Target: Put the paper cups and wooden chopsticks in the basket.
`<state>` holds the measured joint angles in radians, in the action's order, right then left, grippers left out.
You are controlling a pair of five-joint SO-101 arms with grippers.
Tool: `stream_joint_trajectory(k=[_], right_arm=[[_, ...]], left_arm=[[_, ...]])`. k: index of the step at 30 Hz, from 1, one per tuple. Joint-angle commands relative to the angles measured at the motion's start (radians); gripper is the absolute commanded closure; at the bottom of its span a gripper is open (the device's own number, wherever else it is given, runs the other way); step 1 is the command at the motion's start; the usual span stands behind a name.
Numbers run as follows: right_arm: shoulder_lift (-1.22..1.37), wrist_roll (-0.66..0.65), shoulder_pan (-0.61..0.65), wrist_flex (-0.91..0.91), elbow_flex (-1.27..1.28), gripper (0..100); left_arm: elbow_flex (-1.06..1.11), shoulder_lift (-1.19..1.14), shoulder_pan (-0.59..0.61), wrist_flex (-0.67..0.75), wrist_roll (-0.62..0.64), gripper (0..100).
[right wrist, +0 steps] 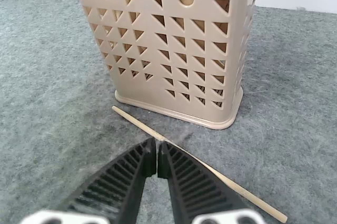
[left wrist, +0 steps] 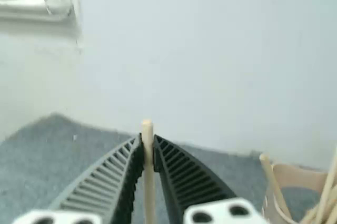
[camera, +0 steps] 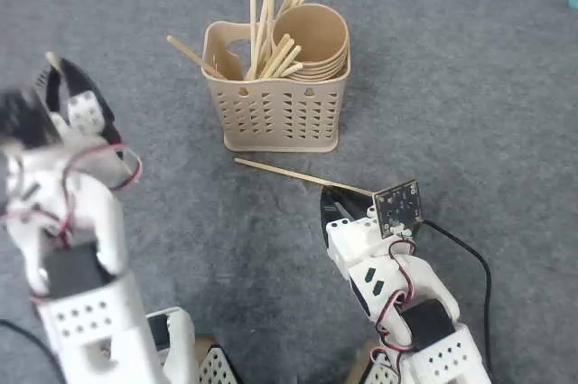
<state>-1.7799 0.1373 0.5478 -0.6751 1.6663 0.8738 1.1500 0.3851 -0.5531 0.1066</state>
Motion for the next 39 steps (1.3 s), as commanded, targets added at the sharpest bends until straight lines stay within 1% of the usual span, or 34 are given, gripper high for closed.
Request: stream_joint_trajectory(k=[1, 3, 8, 11, 14, 16, 20, 23, 27, 32, 34, 39], right_arm=[[0.012, 0.005, -0.01, 0.028, 0.02, 96.4], [0.012, 0.005, -0.01, 0.027, 0.02, 96.4], [0.012, 0.005, -0.01, 0.027, 0.02, 96.4], [0.012, 0.005, -0.01, 0.027, 0.02, 96.4], [0.012, 0.005, -0.01, 0.027, 0.02, 96.4], [0.012, 0.005, -0.01, 0.027, 0.02, 96.4], [0.012, 0.005, -0.01, 0.025, 0.02, 96.4], [0.012, 0.005, -0.01, 0.025, 0.02, 96.4], [0.012, 0.005, -0.01, 0.024, 0.02, 96.4], [0.012, 0.005, -0.01, 0.024, 0.02, 96.4], [0.012, 0.005, -0.01, 0.024, 0.02, 96.4], [0.012, 0.005, -0.01, 0.024, 0.02, 96.4]], left_arm=[[0.157, 0.167, 0.002, 0.216, 0.011, 99], [0.189, 0.196, 0.002, 0.278, 0.011, 99], [0.168, 0.181, -0.018, 0.387, 0.011, 99], [0.116, 0.157, -0.098, 0.48, 0.011, 99], [0.045, 0.106, -0.21, 0.594, 0.011, 99], [-0.022, 0.046, -0.285, 0.628, 0.011, 99], [-0.22, -0.127, -0.377, 0.583, 0.011, 99], [-0.369, -0.262, -0.4, 0.525, 0.011, 99], [-0.509, -0.405, -0.43, 0.431, 0.011, 99], [-0.53, -0.539, -0.46, 0.344, 0.011, 98], [-0.512, -0.592, -0.459, 0.362, 0.011, 98], [-0.46, -0.697, -0.451, 0.462, 0.011, 98]])
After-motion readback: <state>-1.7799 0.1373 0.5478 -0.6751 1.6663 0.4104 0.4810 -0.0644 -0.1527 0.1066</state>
